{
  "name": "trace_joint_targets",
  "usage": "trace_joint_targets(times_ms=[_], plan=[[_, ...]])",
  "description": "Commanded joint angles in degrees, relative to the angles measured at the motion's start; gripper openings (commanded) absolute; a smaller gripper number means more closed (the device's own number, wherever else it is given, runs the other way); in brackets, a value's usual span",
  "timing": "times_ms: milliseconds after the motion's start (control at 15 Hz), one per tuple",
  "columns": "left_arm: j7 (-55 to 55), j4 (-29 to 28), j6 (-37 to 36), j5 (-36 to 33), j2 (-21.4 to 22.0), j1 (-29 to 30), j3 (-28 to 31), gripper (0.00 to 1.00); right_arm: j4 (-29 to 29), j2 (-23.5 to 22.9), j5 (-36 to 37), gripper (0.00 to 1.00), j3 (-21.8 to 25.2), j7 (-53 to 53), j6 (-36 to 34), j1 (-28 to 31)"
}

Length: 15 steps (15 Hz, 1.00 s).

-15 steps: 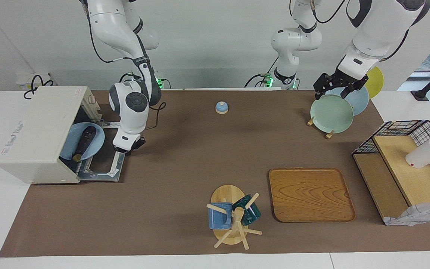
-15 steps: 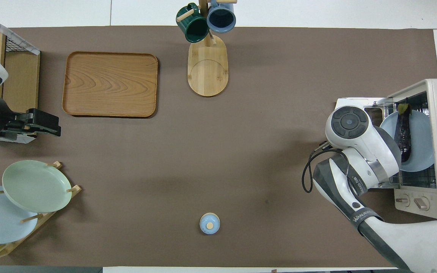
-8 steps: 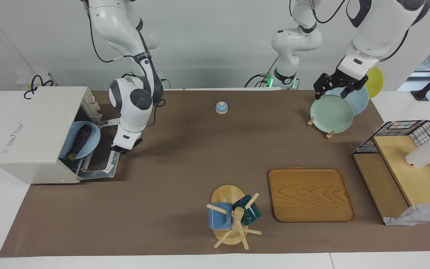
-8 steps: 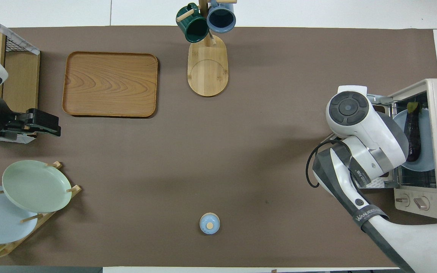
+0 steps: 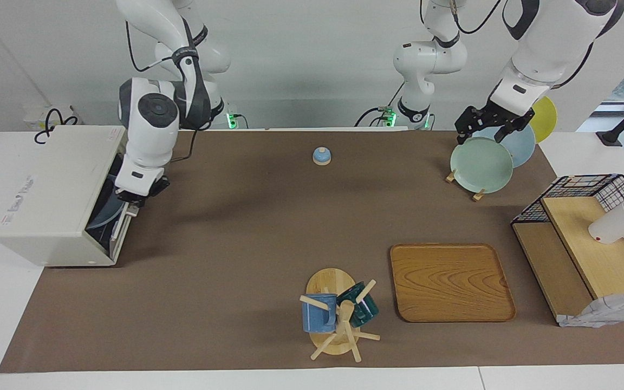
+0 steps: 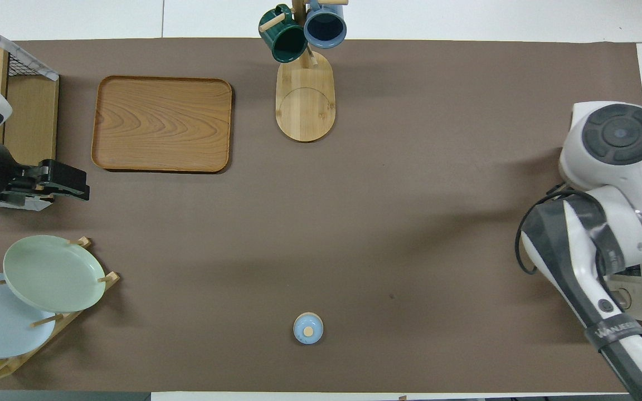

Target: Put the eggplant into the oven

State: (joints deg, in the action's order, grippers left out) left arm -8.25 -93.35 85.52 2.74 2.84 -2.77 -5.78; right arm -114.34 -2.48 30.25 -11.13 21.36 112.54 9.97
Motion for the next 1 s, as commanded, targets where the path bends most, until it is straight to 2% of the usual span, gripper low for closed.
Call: trace_joint_targets(times_ms=[0,333,600,933], plan=[[0.3,-0.2,-1.0,0.1,0.8,0.5,-0.2,1.0,0.3,-4.2,-0.5,0.0,0.9,5.3,3.4,5.5],[0.3,-0.2,-1.0,0.1,0.8,0.5,-0.2,1.0,1.5,-1.3,-3.4,0.0,0.9,12.2,2.1,8.6],[0.3,-0.2,-1.1,0.1,0.8,0.5,-0.2,1.0,9.7,-1.3,-10.2,0.02,0.5,12.3,-8.7,7.8],[0.3,-0.2,-0.9,0.1,0.8,0.5,-0.2,1.0,15.2,0.0,-13.0,0.06,-2.0,12.0,-15.7,7.3]])
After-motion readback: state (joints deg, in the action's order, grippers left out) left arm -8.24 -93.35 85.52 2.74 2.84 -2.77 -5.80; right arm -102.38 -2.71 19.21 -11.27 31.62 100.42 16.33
